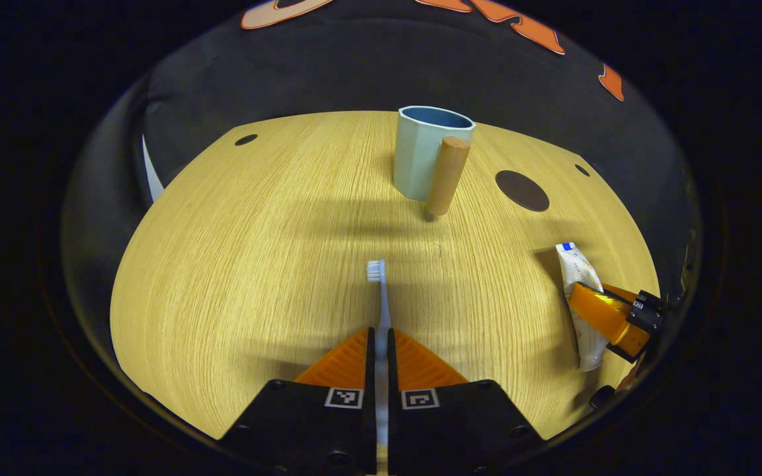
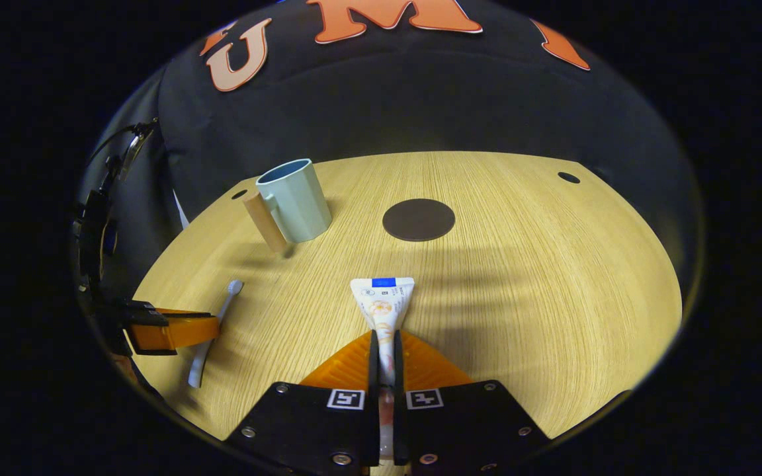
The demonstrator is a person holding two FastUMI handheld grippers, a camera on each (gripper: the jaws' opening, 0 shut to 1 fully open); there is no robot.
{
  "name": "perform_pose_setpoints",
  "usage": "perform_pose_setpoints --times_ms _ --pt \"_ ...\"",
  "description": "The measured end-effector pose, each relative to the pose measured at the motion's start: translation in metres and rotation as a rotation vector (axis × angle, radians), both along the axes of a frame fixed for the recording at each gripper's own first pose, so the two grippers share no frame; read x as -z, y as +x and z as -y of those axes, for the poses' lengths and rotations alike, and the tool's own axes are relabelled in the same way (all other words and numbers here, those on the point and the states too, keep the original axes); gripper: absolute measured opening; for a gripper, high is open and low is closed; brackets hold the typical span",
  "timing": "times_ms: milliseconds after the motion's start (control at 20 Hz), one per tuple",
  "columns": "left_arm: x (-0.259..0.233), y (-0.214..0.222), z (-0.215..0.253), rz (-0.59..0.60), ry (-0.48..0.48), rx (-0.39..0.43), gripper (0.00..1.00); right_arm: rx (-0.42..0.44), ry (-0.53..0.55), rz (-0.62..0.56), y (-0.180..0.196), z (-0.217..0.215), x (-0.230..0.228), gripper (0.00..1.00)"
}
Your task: Put the toothbrush and toothpaste on the desktop into the cup, then pick up the cup and place it on the coaster on the desktop.
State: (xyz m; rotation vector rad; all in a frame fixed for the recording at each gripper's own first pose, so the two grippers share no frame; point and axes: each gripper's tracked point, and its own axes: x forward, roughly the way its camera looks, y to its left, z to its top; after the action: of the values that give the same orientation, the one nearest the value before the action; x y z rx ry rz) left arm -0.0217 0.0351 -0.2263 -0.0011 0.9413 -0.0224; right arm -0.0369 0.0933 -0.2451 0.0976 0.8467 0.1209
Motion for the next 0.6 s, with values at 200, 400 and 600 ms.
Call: perform_pose_setpoints --times_ms 200,400,600 --pt "0.002 0.005 -0.001 0.049 0.010 0.019 0.03 -0.004 -0.010 0.036 0.004 0.001 -0.008 0.08" --pt "0.010 0.013 -0.013 0.122 0.018 0.033 0.02 0.014 0.027 0.090 0.009 0.005 -0.029 0.08" --pt "-0.006 0.028 -0.023 0.240 -0.043 0.053 0.02 0.014 0.043 0.123 0.012 0.009 -0.043 0.08"
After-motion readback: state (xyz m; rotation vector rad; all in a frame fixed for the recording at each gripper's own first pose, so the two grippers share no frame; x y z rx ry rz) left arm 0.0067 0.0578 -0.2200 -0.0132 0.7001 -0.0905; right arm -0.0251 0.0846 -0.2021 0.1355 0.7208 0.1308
